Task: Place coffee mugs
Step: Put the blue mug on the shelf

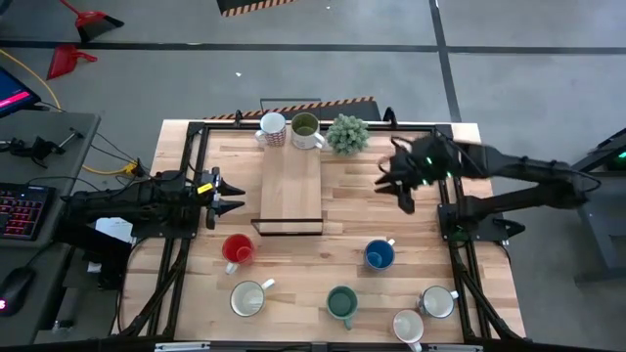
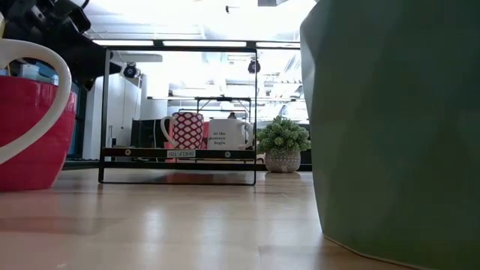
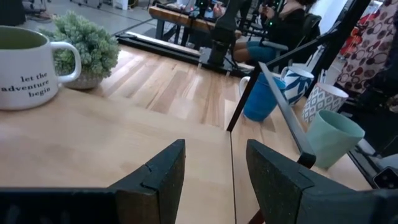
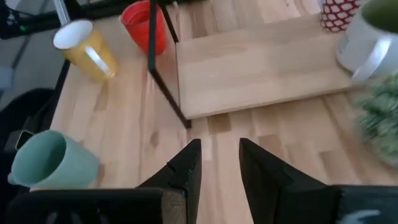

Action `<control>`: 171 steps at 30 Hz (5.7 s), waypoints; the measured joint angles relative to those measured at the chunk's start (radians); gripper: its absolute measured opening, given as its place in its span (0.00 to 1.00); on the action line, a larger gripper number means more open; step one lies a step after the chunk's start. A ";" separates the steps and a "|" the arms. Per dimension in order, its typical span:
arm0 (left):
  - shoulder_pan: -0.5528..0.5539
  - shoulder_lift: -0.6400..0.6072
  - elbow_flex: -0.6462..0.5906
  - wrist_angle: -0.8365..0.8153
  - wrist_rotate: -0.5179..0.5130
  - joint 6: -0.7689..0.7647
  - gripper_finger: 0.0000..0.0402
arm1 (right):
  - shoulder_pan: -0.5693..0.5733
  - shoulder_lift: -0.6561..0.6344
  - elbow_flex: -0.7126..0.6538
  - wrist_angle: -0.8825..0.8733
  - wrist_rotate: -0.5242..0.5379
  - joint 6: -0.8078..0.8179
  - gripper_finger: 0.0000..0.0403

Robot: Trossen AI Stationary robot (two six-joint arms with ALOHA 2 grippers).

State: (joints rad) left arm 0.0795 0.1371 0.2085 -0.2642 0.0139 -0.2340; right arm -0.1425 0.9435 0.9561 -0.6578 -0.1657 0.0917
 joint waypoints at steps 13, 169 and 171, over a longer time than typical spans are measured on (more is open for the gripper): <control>0.000 0.000 0.000 0.063 0.000 -0.001 0.39 | 0.277 -0.088 -0.365 0.248 0.093 0.256 0.22; 0.000 0.000 0.000 0.023 0.000 0.027 0.39 | -0.294 1.226 1.046 -0.199 0.059 -0.362 0.14; 0.000 0.000 0.000 0.023 0.000 0.027 0.39 | -0.296 1.226 1.046 -0.204 0.059 -0.362 0.15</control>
State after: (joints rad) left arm 0.0799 0.1375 0.2085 -0.2417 0.0135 -0.2070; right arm -0.4385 2.1693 2.0018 -0.8618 -0.1062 -0.2707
